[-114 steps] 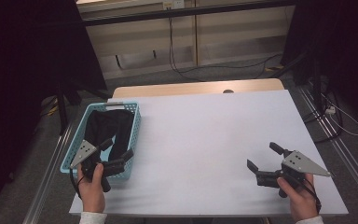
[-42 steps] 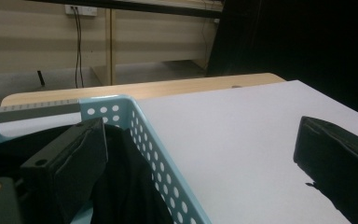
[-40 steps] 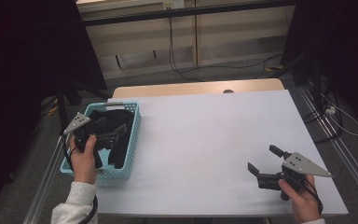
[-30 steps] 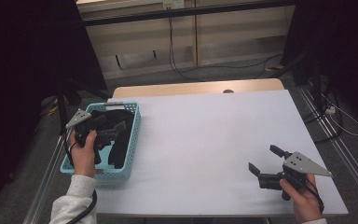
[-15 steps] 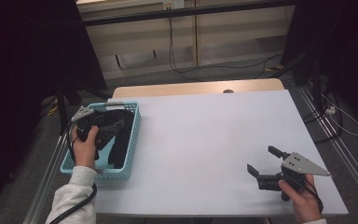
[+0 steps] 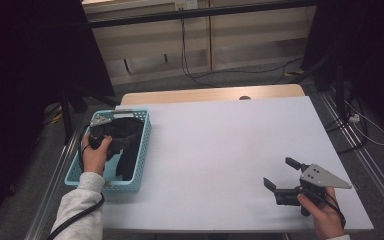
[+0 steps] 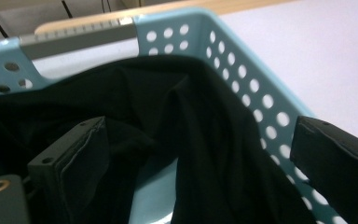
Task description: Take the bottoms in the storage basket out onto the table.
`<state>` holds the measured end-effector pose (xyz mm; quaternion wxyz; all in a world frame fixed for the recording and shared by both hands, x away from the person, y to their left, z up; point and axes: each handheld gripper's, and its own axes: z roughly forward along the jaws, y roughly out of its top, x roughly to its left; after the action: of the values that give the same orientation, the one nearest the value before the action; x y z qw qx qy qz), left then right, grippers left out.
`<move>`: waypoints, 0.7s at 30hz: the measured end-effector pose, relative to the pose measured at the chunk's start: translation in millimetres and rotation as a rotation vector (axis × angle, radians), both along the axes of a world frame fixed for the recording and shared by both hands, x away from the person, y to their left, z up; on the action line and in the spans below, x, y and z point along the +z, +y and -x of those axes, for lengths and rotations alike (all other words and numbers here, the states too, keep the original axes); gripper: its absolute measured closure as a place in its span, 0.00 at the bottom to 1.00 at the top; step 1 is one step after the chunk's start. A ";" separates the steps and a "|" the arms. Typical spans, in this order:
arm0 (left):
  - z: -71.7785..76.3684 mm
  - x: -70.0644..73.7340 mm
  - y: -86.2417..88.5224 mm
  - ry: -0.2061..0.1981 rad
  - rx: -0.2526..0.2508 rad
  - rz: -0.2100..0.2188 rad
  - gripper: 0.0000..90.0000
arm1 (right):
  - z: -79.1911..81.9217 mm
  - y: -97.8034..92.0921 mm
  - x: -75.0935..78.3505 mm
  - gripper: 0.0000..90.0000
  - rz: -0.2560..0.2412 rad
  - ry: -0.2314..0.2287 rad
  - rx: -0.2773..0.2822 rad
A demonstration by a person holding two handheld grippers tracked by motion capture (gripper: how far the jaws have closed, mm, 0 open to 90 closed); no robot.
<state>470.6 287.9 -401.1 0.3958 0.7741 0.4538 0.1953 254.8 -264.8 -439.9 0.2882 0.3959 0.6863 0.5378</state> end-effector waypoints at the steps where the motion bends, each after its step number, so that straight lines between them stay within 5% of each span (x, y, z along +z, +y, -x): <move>1: -1.1 -1.6 0.8 0.007 0.007 -0.010 0.06 | 0.1 0.1 0.0 0.02 0.000 0.000 0.001; 11: -10.9 -24.4 -7.0 0.099 0.008 -0.062 0.07 | 0.3 0.0 -0.5 0.02 -0.002 0.004 0.005; 21: -15.0 -30.8 -12.5 0.150 -0.025 -0.113 0.09 | 0.7 0.0 -0.4 0.02 -0.001 0.001 0.008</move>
<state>485.6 275.4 -431.8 0.3188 0.8132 0.4608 0.1571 254.1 -264.7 -440.3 0.2855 0.3936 0.6878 0.5390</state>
